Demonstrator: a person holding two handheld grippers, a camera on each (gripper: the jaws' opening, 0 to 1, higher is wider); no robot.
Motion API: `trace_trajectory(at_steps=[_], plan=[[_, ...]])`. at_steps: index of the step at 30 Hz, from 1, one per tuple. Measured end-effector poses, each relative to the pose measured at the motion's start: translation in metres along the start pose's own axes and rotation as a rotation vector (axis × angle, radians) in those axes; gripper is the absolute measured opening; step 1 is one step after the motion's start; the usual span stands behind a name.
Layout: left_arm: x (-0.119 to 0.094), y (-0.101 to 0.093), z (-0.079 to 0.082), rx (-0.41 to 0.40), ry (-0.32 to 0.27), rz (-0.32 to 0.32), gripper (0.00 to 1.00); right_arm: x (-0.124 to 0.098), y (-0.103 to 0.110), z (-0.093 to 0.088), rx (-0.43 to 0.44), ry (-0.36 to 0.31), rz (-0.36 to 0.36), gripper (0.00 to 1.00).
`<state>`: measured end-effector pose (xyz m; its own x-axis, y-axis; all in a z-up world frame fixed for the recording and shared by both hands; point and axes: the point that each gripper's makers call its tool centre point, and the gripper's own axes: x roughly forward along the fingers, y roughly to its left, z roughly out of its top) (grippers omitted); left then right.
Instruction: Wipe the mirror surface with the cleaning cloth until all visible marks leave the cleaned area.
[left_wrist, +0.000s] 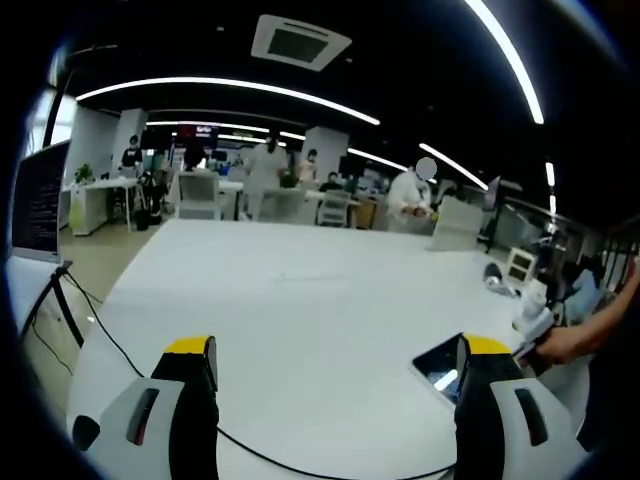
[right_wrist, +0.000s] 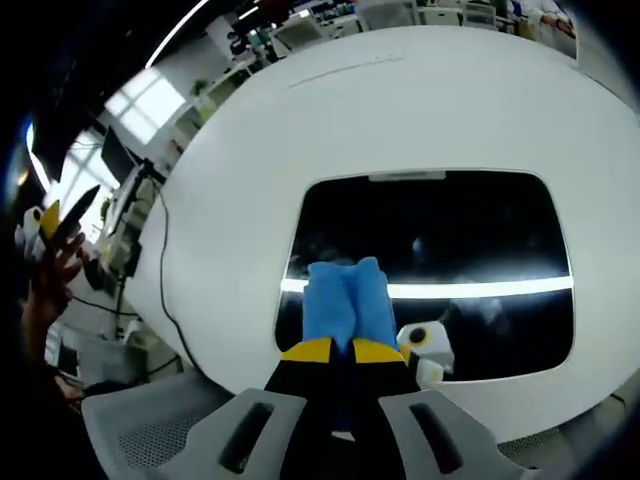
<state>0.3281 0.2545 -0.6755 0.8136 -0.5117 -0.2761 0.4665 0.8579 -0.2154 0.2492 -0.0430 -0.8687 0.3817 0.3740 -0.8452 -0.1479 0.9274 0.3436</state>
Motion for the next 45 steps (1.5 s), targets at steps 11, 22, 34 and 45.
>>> trace_trajectory(at_steps=[11, 22, 34, 45], plan=[[0.001, -0.001, -0.002, 0.007, 0.017, -0.006, 1.0, 0.0, 0.0, 0.0, 0.003, 0.003, 0.012, 0.0], [0.004, -0.008, 0.011, -0.031, -0.028, -0.015, 1.0, 0.0, 0.0, -0.001, 0.0, 0.013, 0.018, 0.0], [0.004, -0.012, 0.014, -0.084, -0.063, -0.006, 1.0, 0.001, 0.0, -0.001, -0.011, 0.017, 0.022, 0.0], [0.002, -0.014, -0.003, -0.09, -0.024, -0.02, 1.0, 0.0, 0.0, -0.001, -0.023, 0.014, 0.017, 0.0]])
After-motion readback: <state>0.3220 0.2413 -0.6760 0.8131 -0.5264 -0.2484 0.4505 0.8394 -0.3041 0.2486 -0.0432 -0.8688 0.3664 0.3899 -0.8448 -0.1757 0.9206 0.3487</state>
